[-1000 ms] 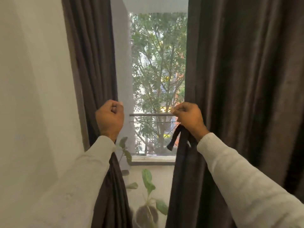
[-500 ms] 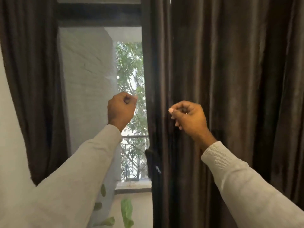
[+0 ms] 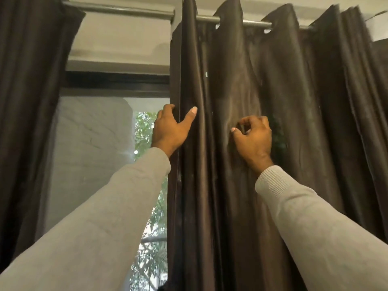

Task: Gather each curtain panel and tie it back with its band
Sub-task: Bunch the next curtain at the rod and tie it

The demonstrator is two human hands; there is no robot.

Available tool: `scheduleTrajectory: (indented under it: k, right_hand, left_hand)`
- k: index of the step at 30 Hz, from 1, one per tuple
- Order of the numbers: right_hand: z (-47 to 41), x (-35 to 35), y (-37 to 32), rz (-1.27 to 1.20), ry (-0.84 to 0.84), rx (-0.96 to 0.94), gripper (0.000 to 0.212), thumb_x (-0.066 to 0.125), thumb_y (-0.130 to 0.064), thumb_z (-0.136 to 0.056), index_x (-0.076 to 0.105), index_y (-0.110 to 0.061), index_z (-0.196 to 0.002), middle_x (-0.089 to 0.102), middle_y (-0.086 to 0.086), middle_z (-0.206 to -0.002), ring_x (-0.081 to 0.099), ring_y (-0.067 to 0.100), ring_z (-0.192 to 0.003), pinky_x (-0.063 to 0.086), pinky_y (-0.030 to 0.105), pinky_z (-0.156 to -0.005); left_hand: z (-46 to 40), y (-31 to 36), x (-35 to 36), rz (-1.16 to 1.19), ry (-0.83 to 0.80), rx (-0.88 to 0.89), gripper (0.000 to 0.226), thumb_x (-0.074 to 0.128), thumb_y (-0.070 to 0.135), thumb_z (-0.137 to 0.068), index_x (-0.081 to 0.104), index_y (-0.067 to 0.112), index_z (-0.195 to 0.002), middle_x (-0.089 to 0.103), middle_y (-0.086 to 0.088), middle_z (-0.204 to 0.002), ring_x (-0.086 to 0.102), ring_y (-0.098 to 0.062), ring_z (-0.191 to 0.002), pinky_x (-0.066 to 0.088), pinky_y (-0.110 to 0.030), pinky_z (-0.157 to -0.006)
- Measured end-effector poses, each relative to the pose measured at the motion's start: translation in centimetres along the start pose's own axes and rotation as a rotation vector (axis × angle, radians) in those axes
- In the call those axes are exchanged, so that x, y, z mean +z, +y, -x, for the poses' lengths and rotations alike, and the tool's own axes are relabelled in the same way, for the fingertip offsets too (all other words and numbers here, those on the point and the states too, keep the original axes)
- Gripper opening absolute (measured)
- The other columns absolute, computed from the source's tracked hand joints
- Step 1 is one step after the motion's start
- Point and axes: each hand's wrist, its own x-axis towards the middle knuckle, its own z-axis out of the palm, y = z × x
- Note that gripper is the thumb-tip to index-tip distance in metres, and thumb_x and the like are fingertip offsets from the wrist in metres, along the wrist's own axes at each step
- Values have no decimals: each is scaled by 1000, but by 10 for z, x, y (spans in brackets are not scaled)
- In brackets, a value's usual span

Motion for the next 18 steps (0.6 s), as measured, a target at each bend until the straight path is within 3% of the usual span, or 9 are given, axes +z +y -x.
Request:
scheduleTrajectory:
  k: [4,8,10,11,13,15,18]
  right_hand:
    - [-43,16,-10,-8,19,-60,29,77,-36,-88,65,-24,-112,50,2,-130,61,29,-112,54,37,-97]
    - [-78,23,-16,79,113,-87,67,75,-53,-85,53,-26,-142,44,6,-149,44,33,-135,40,52,-114]
    - [-97,23,-14,19,73,-33,81,72,-59,-87,41,-25,-154,39,7,-159,39,34,-144,35,56,-119]
    - [-105,22,-12,-16,35,-2,84,72,-56,-89,38,-24,-158,38,8,-163,39,35,-146,34,54,-120]
    - [-119,22,-13,-145,-55,45,77,71,-36,-93,39,-20,-161,43,10,-162,45,35,-145,37,44,-121]
    - [-126,26,-17,-215,-157,52,66,61,-16,-89,52,-20,-154,59,11,-150,57,32,-136,43,33,-117]
    - [-130,46,-36,-173,-259,-86,64,50,-16,-76,68,-31,-136,73,2,-131,62,32,-129,48,44,-115]
  left_hand:
    - [-37,17,11,71,3,41,108,50,102,-73,50,25,-149,59,0,-147,60,-25,-132,54,-51,-111]
    - [-55,38,17,180,25,55,104,64,100,-67,54,31,-144,66,7,-136,66,-18,-124,57,-47,-109]
    - [-57,45,18,210,6,21,105,75,93,-64,52,31,-145,67,7,-136,67,-20,-122,57,-48,-107]
    - [-57,46,21,177,-13,11,100,81,85,-67,52,30,-145,67,4,-136,68,-22,-121,58,-47,-106]
    - [-57,44,27,89,-54,32,75,86,50,-83,54,24,-146,68,-2,-134,68,-26,-120,58,-47,-106]
    - [-56,41,28,35,-57,52,51,69,15,-96,59,20,-146,70,-6,-131,67,-30,-119,57,-47,-106]
    - [-52,35,20,50,-68,15,41,58,4,-102,66,20,-138,73,-5,-122,68,-28,-112,59,-46,-98]
